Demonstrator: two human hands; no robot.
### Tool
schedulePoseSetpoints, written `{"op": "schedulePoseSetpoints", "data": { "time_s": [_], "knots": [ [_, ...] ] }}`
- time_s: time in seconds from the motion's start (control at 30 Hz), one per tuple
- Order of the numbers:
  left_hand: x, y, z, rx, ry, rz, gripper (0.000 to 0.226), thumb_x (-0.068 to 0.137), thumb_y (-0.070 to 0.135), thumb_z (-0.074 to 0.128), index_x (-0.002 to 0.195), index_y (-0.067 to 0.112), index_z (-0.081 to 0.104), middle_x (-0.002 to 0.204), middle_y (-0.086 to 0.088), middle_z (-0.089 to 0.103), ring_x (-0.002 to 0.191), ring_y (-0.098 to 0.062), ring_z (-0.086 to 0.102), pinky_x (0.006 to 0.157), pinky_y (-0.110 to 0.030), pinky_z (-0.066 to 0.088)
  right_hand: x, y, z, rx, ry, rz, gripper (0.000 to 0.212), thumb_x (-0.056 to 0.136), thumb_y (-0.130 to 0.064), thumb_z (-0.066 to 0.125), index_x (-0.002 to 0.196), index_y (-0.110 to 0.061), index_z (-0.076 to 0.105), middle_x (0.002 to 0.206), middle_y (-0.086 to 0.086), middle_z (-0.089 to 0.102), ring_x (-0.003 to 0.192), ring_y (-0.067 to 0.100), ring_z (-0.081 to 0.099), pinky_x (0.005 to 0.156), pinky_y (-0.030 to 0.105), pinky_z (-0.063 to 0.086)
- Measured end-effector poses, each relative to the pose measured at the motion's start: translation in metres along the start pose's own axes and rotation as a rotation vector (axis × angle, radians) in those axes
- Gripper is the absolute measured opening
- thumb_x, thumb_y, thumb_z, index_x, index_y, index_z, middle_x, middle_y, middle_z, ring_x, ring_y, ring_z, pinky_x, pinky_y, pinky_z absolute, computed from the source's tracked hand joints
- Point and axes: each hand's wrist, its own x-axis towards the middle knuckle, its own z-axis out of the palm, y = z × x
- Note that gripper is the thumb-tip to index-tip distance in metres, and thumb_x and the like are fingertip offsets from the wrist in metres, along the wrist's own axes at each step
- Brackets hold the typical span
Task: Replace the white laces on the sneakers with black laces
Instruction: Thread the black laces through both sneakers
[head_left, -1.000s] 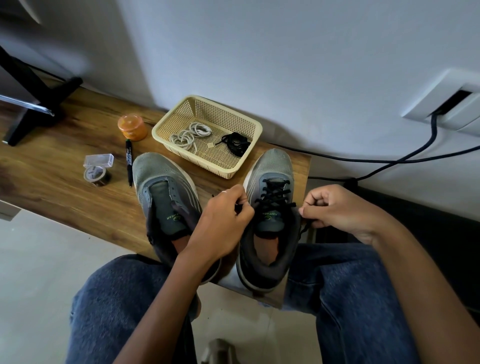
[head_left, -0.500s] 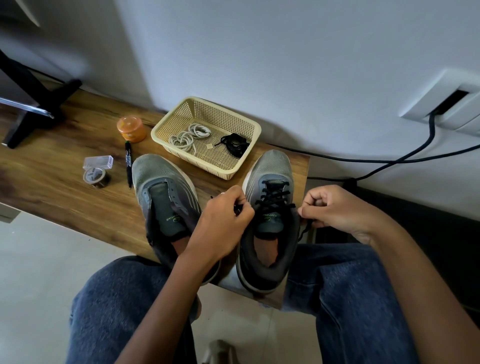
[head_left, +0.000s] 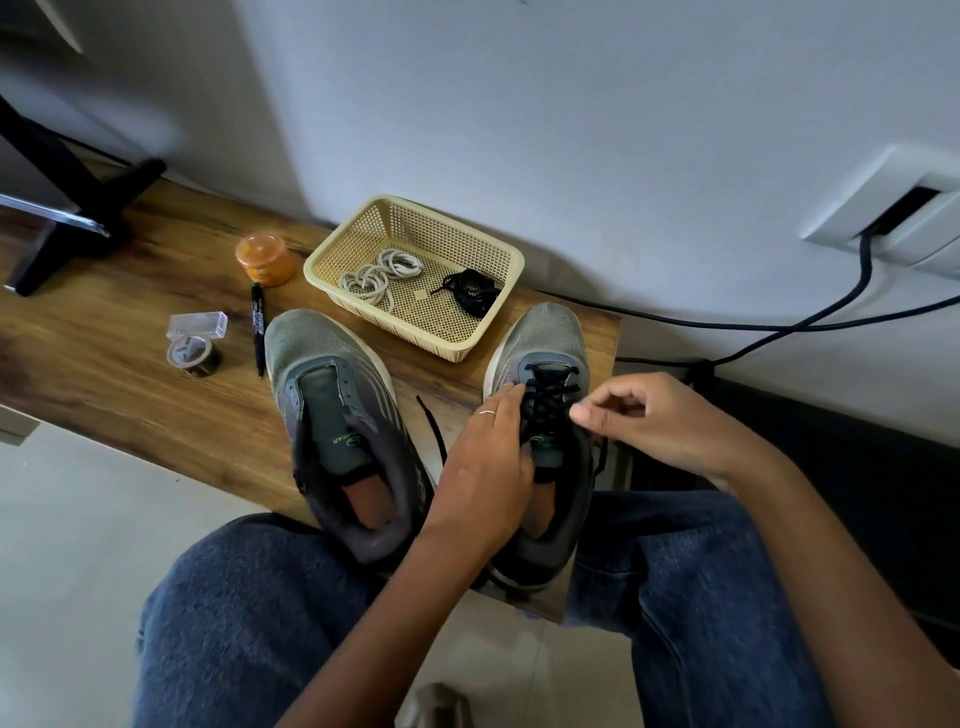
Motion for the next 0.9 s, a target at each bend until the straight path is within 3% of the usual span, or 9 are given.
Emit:
{"op": "schedulePoseSetpoints", "data": {
  "time_s": [0.1,0.17,0.3,0.47,0.8,0.9],
  "knots": [
    [0.001,-0.001,0.008,-0.032,0.044,-0.034,0.054,0.096,0.003,0.045,0.147,0.011,0.032,0.150,-0.005,0.038,0.140,-0.015,0.031,0.114,-0.024,0.023,0.014,0.003,0.005,0.012,0.246,-0.042,0.010,0.089,-0.026,0.064,0.082,-0.021,0.068,0.081,0.001,0.070,0.080,0.018,0.066,0.082,0.040,0.052],
    [0.001,-0.002,0.013,-0.062,0.069,-0.049,0.053,0.096,0.002,0.043,0.147,0.010,0.033,0.149,-0.006,0.039,0.140,-0.016,0.033,0.115,-0.029,0.026,0.023,-0.001,0.009,-0.036,0.318,-0.079,0.011,0.089,-0.016,0.061,0.080,-0.020,0.067,0.076,-0.005,0.067,0.072,0.011,0.062,0.072,0.031,0.051],
    [0.002,-0.003,0.016,-0.110,0.063,-0.071,0.058,0.094,-0.002,0.042,0.149,0.012,0.030,0.153,-0.005,0.034,0.143,-0.016,0.028,0.117,-0.034,0.025,0.032,-0.006,0.016,-0.238,0.275,-0.137,0.010,0.089,-0.017,0.062,0.085,-0.016,0.071,0.078,-0.014,0.056,0.072,-0.001,0.051,0.063,0.014,0.036],
    [0.004,-0.003,0.017,-0.126,0.060,-0.087,0.069,0.090,-0.007,0.041,0.152,0.017,0.026,0.158,0.001,0.025,0.147,-0.012,0.018,0.119,-0.028,0.017,0.045,-0.005,0.028,-0.301,0.278,-0.134,0.011,0.085,-0.030,0.067,0.085,-0.020,0.071,0.095,-0.002,0.049,0.091,0.012,0.048,0.075,0.029,0.037],
    [0.007,-0.004,0.016,-0.111,0.016,-0.106,0.073,0.088,-0.009,0.036,0.154,0.020,0.021,0.160,0.002,0.021,0.149,-0.013,0.007,0.118,-0.024,0.008,0.053,-0.010,0.031,-0.105,0.227,-0.078,0.011,0.086,-0.022,0.067,0.079,-0.014,0.068,0.099,0.001,0.051,0.100,0.016,0.050,0.080,0.027,0.038],
    [0.006,-0.003,0.016,-0.114,0.015,-0.109,0.074,0.087,-0.010,0.035,0.154,0.020,0.021,0.160,0.001,0.021,0.149,-0.013,0.008,0.120,-0.026,0.008,0.051,-0.011,0.031,-0.051,0.201,-0.069,0.010,0.086,-0.020,0.066,0.078,-0.015,0.068,0.099,0.000,0.051,0.101,0.015,0.049,0.076,0.023,0.038]
  ]
}}
